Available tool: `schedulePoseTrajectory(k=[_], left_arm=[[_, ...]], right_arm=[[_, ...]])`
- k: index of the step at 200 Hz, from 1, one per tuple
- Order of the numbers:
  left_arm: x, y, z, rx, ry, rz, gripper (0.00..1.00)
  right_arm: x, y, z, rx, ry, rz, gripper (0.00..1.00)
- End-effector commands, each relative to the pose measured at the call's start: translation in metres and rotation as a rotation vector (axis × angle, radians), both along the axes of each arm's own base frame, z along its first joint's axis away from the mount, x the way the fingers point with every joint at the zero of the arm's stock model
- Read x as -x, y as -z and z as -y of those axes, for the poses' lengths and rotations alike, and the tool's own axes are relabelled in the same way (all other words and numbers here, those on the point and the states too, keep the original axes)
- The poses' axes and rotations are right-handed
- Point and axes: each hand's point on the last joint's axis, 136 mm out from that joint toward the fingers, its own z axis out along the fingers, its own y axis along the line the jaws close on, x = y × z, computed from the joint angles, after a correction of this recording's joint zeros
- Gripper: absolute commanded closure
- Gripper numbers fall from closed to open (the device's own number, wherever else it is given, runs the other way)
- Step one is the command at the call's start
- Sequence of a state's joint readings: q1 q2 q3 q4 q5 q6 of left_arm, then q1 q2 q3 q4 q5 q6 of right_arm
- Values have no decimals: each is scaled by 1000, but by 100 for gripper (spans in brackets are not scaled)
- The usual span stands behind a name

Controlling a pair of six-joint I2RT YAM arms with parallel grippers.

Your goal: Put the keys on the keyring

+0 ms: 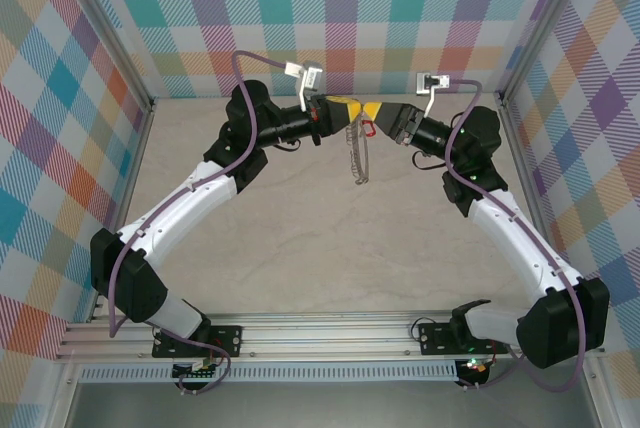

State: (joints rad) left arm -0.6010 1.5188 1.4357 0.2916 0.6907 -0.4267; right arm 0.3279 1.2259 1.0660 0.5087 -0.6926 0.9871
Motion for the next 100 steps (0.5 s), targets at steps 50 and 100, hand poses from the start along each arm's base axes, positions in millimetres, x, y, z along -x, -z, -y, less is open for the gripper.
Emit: schedulePoseTrajectory(k=[50, 100], left_arm=[[13, -27, -3, 58, 19, 88, 100], [14, -28, -3, 59, 18, 88, 100]], right_arm=[[7, -11, -8, -4, -44, 50, 79], [6, -9, -10, -3, -50, 42, 99]])
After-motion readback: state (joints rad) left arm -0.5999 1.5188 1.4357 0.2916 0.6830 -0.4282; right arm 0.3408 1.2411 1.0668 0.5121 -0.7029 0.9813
